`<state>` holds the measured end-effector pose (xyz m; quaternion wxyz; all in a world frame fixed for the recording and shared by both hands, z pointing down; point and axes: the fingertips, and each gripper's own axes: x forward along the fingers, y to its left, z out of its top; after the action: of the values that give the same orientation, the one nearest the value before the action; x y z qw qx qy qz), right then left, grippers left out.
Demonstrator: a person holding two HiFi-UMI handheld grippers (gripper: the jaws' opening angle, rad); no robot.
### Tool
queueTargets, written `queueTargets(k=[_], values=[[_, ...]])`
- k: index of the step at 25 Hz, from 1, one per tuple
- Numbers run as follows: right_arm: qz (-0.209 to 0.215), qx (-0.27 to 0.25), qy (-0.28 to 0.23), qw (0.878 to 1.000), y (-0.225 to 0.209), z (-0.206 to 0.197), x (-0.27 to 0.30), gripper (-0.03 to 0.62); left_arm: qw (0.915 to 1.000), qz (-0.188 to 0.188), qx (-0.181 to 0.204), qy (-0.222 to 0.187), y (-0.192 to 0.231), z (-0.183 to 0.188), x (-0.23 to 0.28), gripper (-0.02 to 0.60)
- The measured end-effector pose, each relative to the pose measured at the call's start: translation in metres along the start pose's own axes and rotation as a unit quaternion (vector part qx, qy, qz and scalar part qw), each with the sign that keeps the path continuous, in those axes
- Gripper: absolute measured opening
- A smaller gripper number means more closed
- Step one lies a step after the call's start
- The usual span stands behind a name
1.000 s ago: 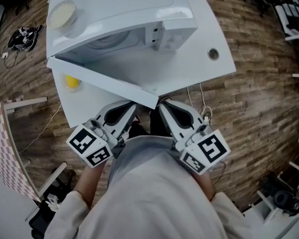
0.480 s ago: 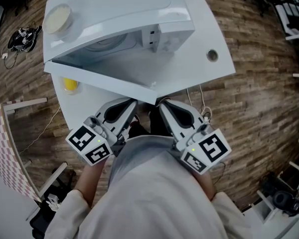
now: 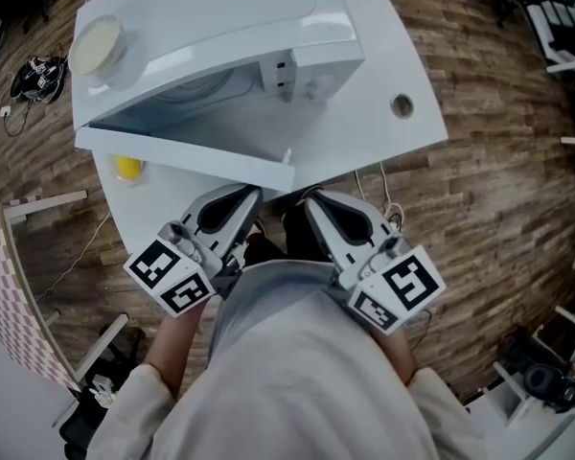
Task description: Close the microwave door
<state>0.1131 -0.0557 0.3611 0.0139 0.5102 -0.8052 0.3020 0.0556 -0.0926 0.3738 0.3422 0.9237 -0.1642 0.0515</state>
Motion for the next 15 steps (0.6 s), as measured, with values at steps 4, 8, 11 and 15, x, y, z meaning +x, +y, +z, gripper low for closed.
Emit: queueTargets(k=[4, 8, 11, 15], values=[[-0.005, -0.002, 0.003, 1.0, -0.005, 0.001, -0.004, 0.023, 0.9999, -0.003, -0.006, -0.008, 0.001, 0.003, 0.007, 0.014], [0.0, 0.005, 0.0, 1.0, -0.008, 0.005, -0.004, 0.023, 0.9998, 0.002, -0.014, -0.015, 0.007, 0.005, 0.012, 0.014], [0.002, 0.003, 0.001, 1.0, -0.01, 0.007, -0.003, 0.023, 0.9997, 0.008, -0.016, -0.019, 0.011, 0.007, 0.016, 0.013], [0.004, 0.002, 0.004, 1.0, -0.014, 0.007, -0.003, 0.023, 0.9996, 0.011, -0.014, -0.024, 0.015, 0.011, 0.021, 0.012]])
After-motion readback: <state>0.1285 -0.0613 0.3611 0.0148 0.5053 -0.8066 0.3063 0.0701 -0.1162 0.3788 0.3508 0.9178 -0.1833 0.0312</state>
